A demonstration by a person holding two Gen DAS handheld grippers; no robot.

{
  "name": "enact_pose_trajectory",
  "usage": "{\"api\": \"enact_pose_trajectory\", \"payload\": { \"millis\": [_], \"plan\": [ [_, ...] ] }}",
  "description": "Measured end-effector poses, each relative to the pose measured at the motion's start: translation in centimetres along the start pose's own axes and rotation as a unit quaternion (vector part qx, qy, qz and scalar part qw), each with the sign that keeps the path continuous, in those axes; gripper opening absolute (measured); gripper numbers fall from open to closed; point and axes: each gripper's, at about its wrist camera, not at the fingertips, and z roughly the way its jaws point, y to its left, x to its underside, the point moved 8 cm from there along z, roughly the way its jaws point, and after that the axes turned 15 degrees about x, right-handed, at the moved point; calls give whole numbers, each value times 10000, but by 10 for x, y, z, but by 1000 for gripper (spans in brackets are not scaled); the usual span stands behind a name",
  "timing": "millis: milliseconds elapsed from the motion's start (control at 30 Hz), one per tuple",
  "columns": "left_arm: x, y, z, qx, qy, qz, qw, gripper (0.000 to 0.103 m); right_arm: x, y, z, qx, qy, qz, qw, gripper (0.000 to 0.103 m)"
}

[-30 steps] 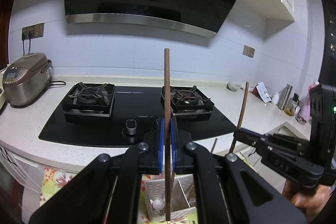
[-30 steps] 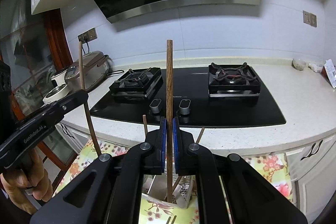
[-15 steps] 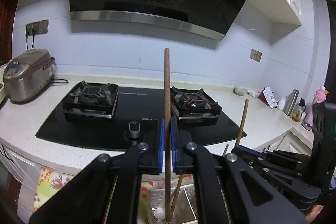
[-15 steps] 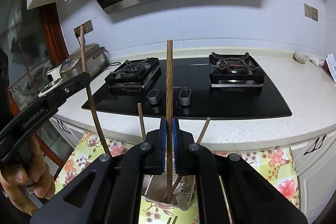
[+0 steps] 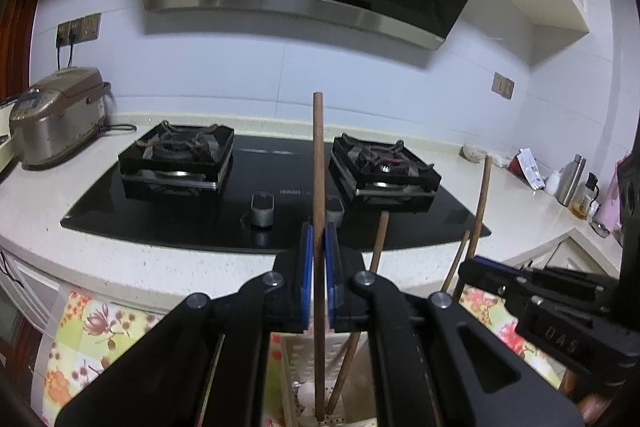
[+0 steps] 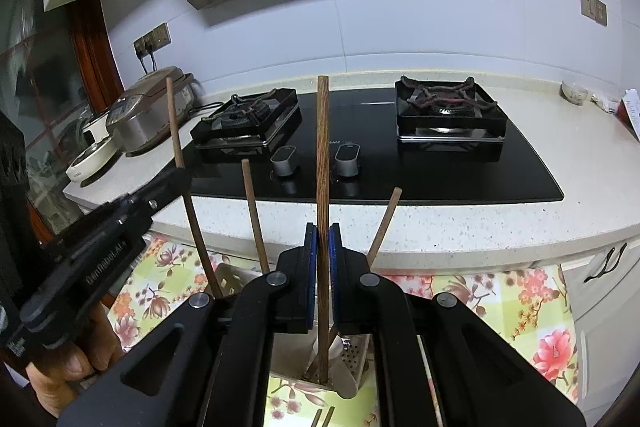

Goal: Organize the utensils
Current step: 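Lower the chopsticks into the white basket and open both tools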

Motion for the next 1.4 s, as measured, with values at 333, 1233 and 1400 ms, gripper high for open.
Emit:
{"api": "enact_pose_trajectory", "payload": {
  "millis": [333,1233,1400],
  "plan": [
    [29,6,9,-75,197,-64,9998,6,14,3,11,-13,147,-42,9999,7],
    [30,14,-6,-300,56,-68,9995,6,38,6,38,113,551,-234,9981,9],
    [35,13,-1,-271,195,-50,9994,6,40,4,43,180,632,-230,9976,16]
  ]
}}
